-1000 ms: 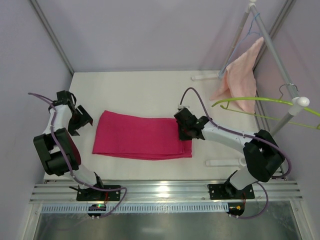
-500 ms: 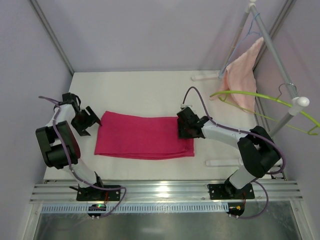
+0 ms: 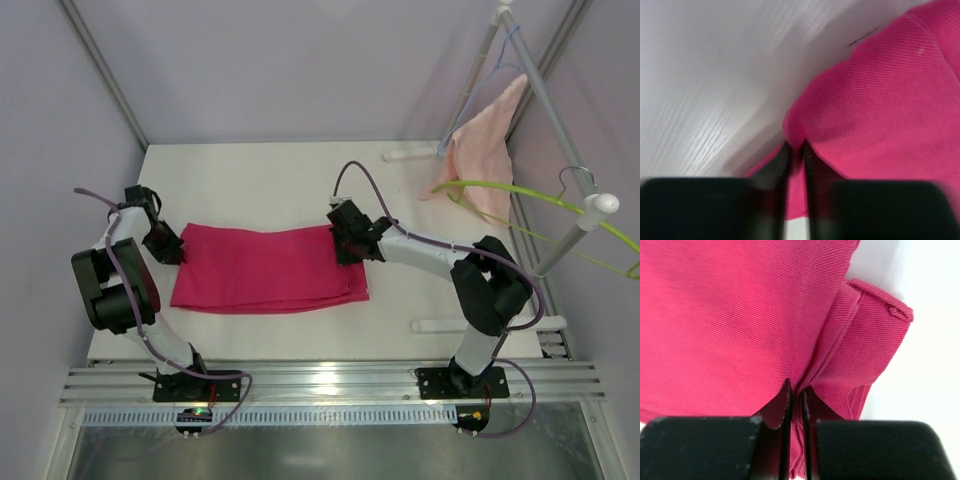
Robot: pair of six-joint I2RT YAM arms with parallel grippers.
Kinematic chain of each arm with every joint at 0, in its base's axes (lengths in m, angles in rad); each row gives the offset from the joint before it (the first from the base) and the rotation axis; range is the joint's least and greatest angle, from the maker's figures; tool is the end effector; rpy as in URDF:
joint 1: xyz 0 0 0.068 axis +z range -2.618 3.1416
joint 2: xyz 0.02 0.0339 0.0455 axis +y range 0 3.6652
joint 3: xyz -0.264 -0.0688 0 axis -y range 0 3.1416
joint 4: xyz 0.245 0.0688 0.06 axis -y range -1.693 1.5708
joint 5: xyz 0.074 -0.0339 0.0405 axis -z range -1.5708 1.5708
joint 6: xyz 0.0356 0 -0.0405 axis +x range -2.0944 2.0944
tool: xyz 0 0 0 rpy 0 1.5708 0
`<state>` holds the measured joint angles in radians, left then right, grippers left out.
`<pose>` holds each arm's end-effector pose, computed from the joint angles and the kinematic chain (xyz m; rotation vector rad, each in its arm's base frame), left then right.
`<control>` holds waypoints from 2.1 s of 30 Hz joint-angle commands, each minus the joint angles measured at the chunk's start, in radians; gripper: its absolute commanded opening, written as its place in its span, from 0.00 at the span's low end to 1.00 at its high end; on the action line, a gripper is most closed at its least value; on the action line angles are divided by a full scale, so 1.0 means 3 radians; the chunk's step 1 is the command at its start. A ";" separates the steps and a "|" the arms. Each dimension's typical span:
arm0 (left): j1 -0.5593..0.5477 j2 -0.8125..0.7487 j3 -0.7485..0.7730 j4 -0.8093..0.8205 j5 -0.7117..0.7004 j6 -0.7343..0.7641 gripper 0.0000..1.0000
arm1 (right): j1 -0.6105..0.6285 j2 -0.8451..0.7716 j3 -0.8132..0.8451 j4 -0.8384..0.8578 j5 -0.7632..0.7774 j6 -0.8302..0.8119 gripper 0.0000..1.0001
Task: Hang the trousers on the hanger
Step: Fold the trousers
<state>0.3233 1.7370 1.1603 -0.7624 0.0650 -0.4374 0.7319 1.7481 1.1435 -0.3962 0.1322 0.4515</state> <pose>0.3107 0.1017 0.1840 -1.0708 2.7079 -0.1138 0.2718 0.2379 0.1914 -0.3113 2.5646 0.2802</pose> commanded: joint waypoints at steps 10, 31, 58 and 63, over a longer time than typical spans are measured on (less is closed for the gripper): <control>-0.0116 -0.0514 0.0172 -0.0087 -0.0104 -0.0117 0.80 | -0.0092 -0.0821 -0.0282 -0.0466 0.0638 0.0157 0.04; -0.0295 -0.0033 0.0136 0.0240 0.0734 0.0098 0.81 | -0.0317 -0.0913 -0.0923 -0.0280 0.1247 0.0229 0.55; -0.0009 0.0546 0.0898 -0.0092 -0.0415 -0.0270 0.70 | -0.0578 -0.0397 -0.1057 0.0667 0.0090 0.0111 0.38; -0.0177 0.0080 0.1015 -0.0148 -0.0529 -0.0214 0.72 | -0.0573 -0.0565 -0.0632 -0.0298 0.0821 0.0147 0.54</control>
<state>0.3187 1.8961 1.3972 -0.7769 -0.0090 -0.4953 0.5545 1.5997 0.8799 -0.2794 0.2504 0.4831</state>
